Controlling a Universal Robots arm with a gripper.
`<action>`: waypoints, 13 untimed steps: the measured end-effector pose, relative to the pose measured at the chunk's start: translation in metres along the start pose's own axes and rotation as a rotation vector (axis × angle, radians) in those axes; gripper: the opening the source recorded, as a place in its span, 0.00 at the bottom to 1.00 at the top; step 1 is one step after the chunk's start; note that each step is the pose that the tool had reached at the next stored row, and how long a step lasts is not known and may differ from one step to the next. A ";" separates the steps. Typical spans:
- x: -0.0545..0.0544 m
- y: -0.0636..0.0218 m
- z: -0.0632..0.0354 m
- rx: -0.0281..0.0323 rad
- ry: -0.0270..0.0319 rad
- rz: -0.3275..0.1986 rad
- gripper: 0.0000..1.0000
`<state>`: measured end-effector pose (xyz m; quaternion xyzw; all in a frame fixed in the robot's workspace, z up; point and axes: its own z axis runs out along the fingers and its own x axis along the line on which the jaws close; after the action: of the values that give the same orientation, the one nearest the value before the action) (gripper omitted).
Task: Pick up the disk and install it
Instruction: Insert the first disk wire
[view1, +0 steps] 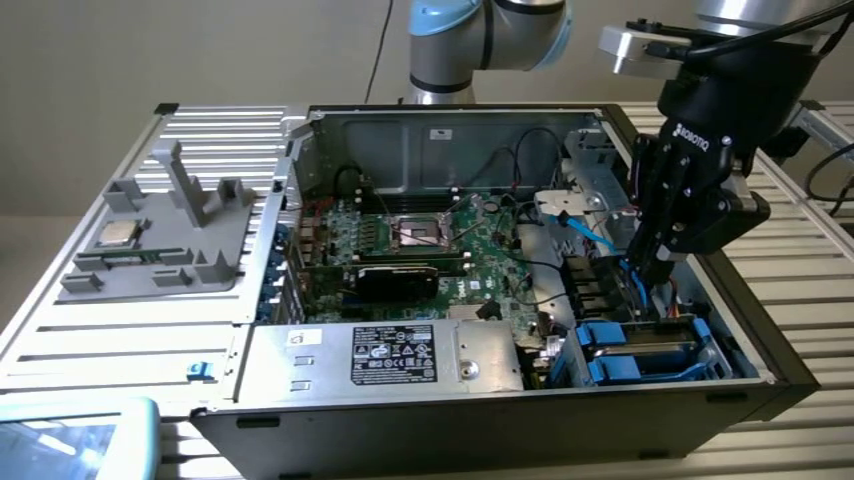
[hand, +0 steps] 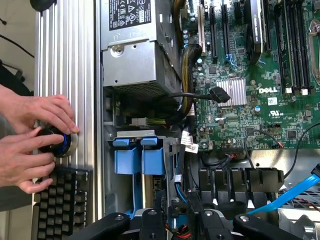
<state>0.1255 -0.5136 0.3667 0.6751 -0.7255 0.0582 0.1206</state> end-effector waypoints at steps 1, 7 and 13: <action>0.000 0.0000 0.0001 0.0000 0.0000 0.000 0.31; 0.000 0.0000 0.0001 0.0000 0.0000 0.000 0.16; 0.000 0.0000 0.0002 -0.0008 -0.0015 0.000 0.16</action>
<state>0.1255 -0.5136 0.3666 0.6752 -0.7255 0.0574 0.1203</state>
